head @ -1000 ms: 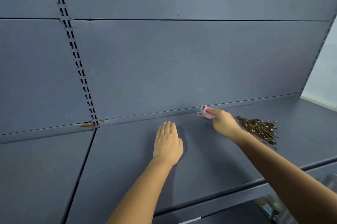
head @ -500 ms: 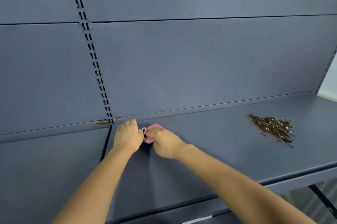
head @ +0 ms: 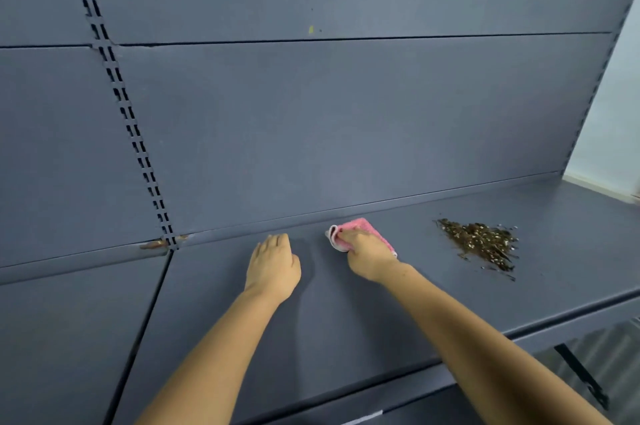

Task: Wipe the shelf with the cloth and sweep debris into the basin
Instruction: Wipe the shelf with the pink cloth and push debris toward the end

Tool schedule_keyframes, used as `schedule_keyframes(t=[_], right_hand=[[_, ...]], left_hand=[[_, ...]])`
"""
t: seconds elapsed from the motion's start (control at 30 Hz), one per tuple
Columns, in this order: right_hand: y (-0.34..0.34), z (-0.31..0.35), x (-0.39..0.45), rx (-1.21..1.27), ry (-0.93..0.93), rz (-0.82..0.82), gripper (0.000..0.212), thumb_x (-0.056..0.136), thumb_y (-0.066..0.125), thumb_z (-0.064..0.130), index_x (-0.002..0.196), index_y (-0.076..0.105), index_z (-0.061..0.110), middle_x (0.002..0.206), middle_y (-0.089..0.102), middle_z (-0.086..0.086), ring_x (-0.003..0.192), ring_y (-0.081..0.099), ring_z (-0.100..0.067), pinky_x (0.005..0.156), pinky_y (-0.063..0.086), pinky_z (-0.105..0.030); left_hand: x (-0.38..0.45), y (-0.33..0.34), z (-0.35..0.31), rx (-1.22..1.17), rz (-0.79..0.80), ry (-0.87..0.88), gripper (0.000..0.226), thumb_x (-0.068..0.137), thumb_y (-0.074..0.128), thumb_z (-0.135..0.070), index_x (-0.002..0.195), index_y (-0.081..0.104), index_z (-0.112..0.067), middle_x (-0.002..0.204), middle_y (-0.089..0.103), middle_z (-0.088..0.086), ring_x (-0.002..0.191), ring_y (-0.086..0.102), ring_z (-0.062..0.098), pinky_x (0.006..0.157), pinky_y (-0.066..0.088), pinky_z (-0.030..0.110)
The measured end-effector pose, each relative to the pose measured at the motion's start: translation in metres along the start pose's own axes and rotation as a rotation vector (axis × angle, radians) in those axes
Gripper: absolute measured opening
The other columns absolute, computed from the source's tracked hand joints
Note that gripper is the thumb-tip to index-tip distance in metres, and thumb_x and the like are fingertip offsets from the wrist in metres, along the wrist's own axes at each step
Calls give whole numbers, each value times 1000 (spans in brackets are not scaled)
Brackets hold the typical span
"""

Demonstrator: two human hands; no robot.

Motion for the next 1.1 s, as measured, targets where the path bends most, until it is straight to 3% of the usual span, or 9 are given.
schedule_keyframes(t=[0.37, 0.47, 0.6, 0.77, 0.87, 0.93, 1.0, 1.03, 1.1], right_hand=[[-44, -78, -41, -63, 180, -76, 45, 89, 34, -4, 131, 47, 6, 136, 51, -11, 129, 46, -27, 104, 38, -32], [-45, -92, -51, -53, 166, -73, 49, 90, 34, -2, 137, 42, 8, 145, 43, -9, 137, 37, -27, 111, 32, -33], [-60, -111, -66, -27, 162, -115, 47, 87, 31, -6, 129, 49, 5, 134, 53, -11, 126, 46, -27, 91, 35, -22], [-75, -143, -72, -2, 198, -161, 48, 93, 34, -2, 140, 40, 8, 134, 46, -1, 136, 36, -25, 97, 24, -17], [-86, -154, -71, -19, 157, -224, 28, 82, 32, -13, 83, 57, 1, 79, 41, 14, 90, 47, -20, 78, 27, -14], [-94, -158, -70, -18, 126, -290, 30, 74, 30, -7, 62, 37, 19, 63, 26, 13, 75, 29, -16, 66, 27, -19], [-100, -156, -70, 30, 143, -311, 22, 76, 28, 4, 62, 33, 20, 68, 29, 11, 76, 28, -16, 68, 26, -21], [-102, -150, -72, 37, 159, -298, 25, 82, 30, 5, 65, 41, 20, 74, 40, 10, 88, 19, -19, 73, 31, -20], [-100, -132, -73, 69, 112, -271, 35, 84, 31, -5, 90, 61, 13, 105, 67, 5, 124, 41, -6, 92, 43, -25]], left_hand=[[5, 33, -130, -114, 54, 224, 45, 98, 30, -9, 142, 32, -3, 151, 35, 11, 142, 29, 24, 119, 20, 31], [6, 44, -141, -105, 83, 228, 45, 97, 29, -9, 142, 31, -2, 151, 33, 12, 142, 28, 24, 119, 20, 31], [7, 51, -141, -84, 65, 225, 40, 97, 30, -9, 135, 38, -2, 147, 39, 12, 141, 30, 25, 118, 21, 32], [6, 53, -142, -82, 53, 251, 45, 98, 28, -11, 143, 29, -2, 154, 28, 10, 148, 17, 21, 122, 10, 31], [5, 53, -142, -86, 46, 255, 46, 99, 27, -11, 144, 26, -3, 155, 26, 9, 148, 15, 21, 122, 8, 30], [4, 52, -141, -89, 47, 254, 47, 98, 27, -10, 145, 25, -3, 156, 25, 9, 148, 14, 20, 122, 7, 30], [3, 52, -141, -90, 43, 260, 47, 98, 27, -10, 145, 25, -3, 156, 26, 9, 148, 14, 20, 123, 7, 31], [3, 52, -142, -90, 41, 265, 47, 98, 27, -10, 144, 26, -3, 155, 26, 9, 148, 14, 20, 123, 7, 31], [3, 52, -143, -92, 36, 272, 47, 98, 27, -10, 144, 26, -3, 156, 25, 9, 148, 14, 20, 123, 7, 31]])
Point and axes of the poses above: each hand's wrist, its own x-axis towards the middle knuckle, its own y-axis out of the palm, z = x × y, the point moved 6 cm from there along x, towards the middle knuckle
